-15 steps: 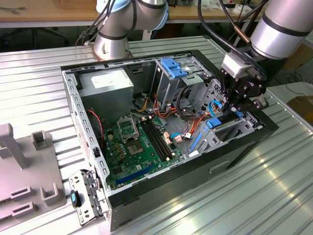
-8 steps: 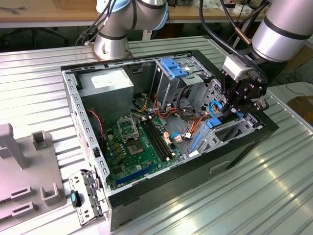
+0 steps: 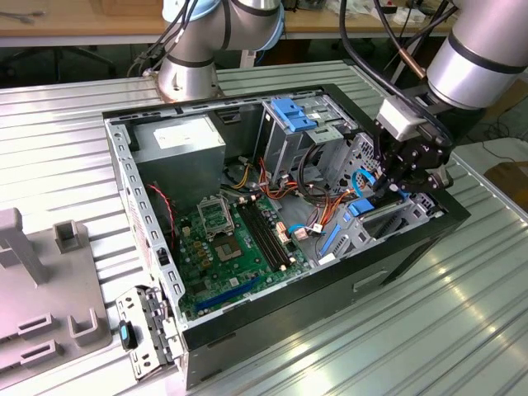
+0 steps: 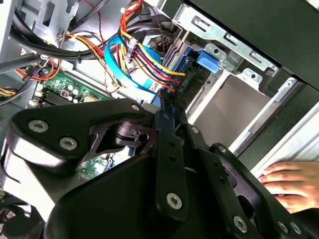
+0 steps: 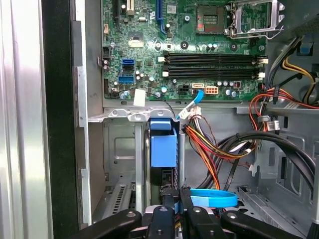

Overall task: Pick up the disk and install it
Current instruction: 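Insert the second disk wire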

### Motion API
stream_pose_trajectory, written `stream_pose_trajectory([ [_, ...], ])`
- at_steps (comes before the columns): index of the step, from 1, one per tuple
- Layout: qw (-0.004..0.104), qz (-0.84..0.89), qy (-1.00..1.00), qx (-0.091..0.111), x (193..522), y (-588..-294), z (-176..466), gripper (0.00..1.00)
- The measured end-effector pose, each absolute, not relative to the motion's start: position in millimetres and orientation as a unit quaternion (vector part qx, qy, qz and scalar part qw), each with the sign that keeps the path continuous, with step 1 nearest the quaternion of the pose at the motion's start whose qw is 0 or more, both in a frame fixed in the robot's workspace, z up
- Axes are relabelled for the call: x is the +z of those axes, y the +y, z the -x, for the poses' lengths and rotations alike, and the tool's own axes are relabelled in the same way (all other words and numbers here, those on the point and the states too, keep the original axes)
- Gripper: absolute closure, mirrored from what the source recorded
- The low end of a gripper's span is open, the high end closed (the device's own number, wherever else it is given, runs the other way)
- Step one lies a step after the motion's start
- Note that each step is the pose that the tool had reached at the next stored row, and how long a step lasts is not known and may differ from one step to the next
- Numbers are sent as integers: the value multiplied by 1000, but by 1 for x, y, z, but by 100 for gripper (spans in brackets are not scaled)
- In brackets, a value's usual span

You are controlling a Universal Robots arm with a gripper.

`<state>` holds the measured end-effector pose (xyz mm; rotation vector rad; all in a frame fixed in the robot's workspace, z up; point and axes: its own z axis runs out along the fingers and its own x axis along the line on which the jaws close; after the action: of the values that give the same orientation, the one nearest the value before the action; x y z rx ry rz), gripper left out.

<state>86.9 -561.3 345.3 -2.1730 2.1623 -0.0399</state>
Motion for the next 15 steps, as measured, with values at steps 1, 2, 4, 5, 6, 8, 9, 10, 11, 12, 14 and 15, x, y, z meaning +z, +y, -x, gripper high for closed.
stream_pose_trajectory([
  [1,38,709,705,-13,345,-561,-87,84],
  [2,38,709,704,-13,345,-561,-87,84],
  [4,38,709,704,-13,345,-561,-87,84],
  [5,38,709,704,-13,345,-561,-87,84],
  [6,38,709,704,-13,345,-561,-87,84],
  [8,38,709,704,-13,345,-561,-87,84],
  [9,38,709,704,-13,345,-561,-87,84],
  [10,38,709,704,-13,346,-561,-87,84],
  [11,38,709,704,-13,346,-561,-87,84],
  [12,38,709,704,-13,347,-561,-87,84],
  [14,38,709,704,-13,347,-561,-87,84],
  [15,38,709,704,-13,347,-561,-87,84],
])
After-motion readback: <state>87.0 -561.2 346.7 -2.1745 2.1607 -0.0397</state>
